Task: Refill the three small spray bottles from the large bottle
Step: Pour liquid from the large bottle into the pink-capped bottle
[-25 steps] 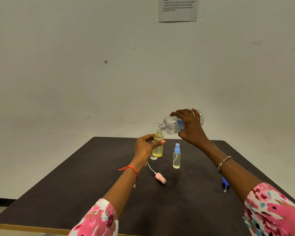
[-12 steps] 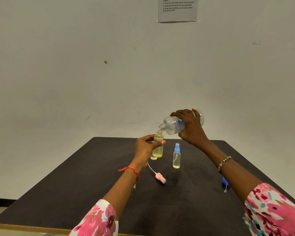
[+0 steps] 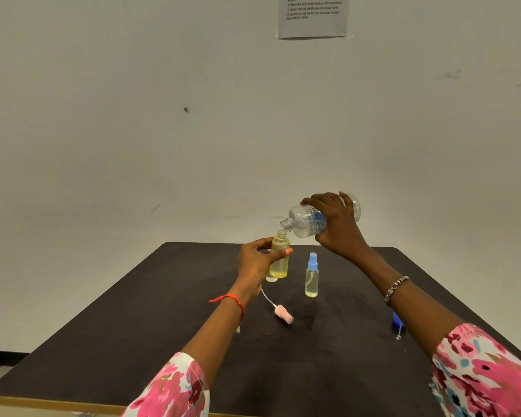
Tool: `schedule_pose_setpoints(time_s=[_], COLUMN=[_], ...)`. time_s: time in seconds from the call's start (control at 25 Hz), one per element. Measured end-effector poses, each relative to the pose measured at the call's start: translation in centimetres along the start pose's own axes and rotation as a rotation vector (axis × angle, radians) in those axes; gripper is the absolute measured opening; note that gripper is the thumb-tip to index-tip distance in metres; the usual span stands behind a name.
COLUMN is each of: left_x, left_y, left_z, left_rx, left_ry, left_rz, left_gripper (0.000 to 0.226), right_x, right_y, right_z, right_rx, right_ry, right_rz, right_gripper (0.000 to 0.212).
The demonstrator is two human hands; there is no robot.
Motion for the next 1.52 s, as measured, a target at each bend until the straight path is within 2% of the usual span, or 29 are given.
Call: schedule_pose_setpoints(time_s=[1.16, 1.52], left_x=[0.3, 0.6], left_y=[0.2, 0.2], left_z=[-0.3, -0.7], left_rx=[-0.015, -0.023], left_ry=[0.002, -0.029], left_rz=[0.000, -0.011], left_gripper=[0.042, 0.033], right_x=[0.3, 0.4], right_y=[-0.2, -1.1], right_z=[0.4, 1.1], right_rx=[0.035, 0.193], right_ry=[0.026, 0.177], right_rz=[-0.020, -0.005], right_gripper=[0.056, 0.067])
Point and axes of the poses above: each hand's wrist, its own y-axis towards the middle knuckle, its own x-axis out of the palm, z = x × y, the point moved 6 cm from there along y, towards the middle knuckle, and after that the axes turned 13 degrees about y, right-handed, at the moved point
